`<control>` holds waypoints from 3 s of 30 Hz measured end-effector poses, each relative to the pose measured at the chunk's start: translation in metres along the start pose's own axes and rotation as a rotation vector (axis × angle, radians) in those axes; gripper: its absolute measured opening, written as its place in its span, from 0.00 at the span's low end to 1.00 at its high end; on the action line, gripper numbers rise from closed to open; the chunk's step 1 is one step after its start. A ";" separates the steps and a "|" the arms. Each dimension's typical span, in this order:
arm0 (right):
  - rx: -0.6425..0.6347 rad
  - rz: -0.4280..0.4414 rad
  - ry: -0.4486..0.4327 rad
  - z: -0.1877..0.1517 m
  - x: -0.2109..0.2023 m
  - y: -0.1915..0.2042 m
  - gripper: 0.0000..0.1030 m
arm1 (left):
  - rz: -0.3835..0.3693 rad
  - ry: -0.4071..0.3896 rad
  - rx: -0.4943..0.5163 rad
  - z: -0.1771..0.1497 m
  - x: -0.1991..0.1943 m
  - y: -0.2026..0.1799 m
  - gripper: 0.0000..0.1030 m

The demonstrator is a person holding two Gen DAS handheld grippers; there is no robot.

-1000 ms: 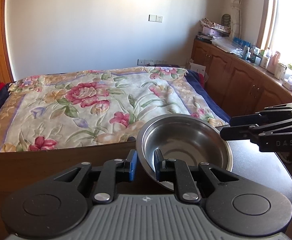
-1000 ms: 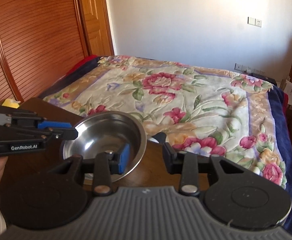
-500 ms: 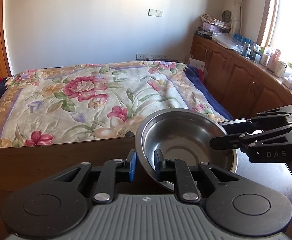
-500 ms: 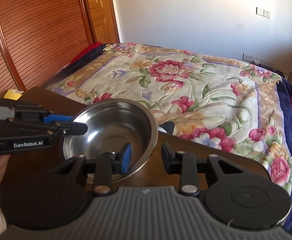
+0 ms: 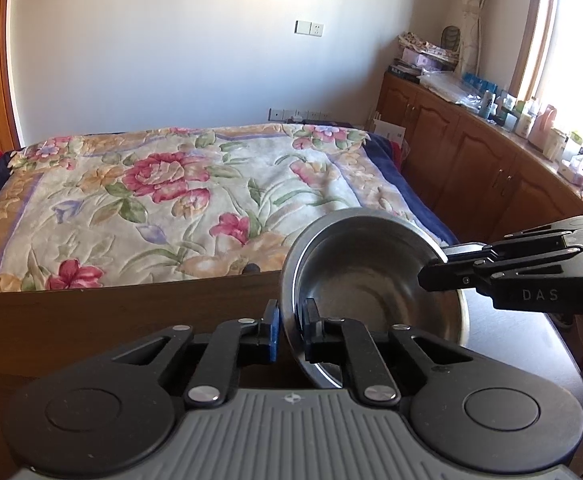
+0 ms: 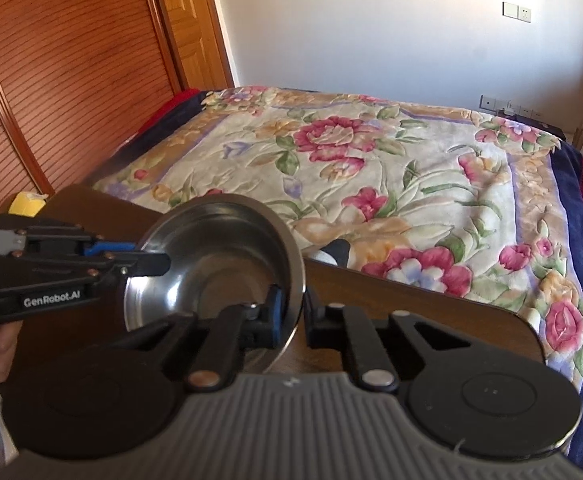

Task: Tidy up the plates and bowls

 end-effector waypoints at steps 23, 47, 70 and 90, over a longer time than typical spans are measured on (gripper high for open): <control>-0.076 -0.057 -0.155 0.016 -0.092 0.049 0.09 | -0.033 -0.166 0.001 0.017 -0.117 -0.016 0.10; -0.075 -0.136 -0.196 -0.060 -0.170 0.099 0.09 | -0.134 -0.214 0.041 -0.058 -0.214 -0.049 0.10; 0.008 -0.082 -0.165 -0.128 -0.163 0.107 0.09 | -0.164 -0.143 0.045 -0.126 -0.221 -0.050 0.10; 0.078 -0.082 -0.141 -0.159 -0.141 0.094 0.10 | -0.141 -0.079 0.088 -0.148 -0.197 -0.062 0.10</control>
Point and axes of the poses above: each gripper's, at about its wrist camera, not at the fingertips, and x roughly the way its jaws point, y to its left, z to its top, the point moved 5 cm from there along x, roughly the way its jaws point, and after that the axes turned 9 degrees about z, right-handed, at the moved point
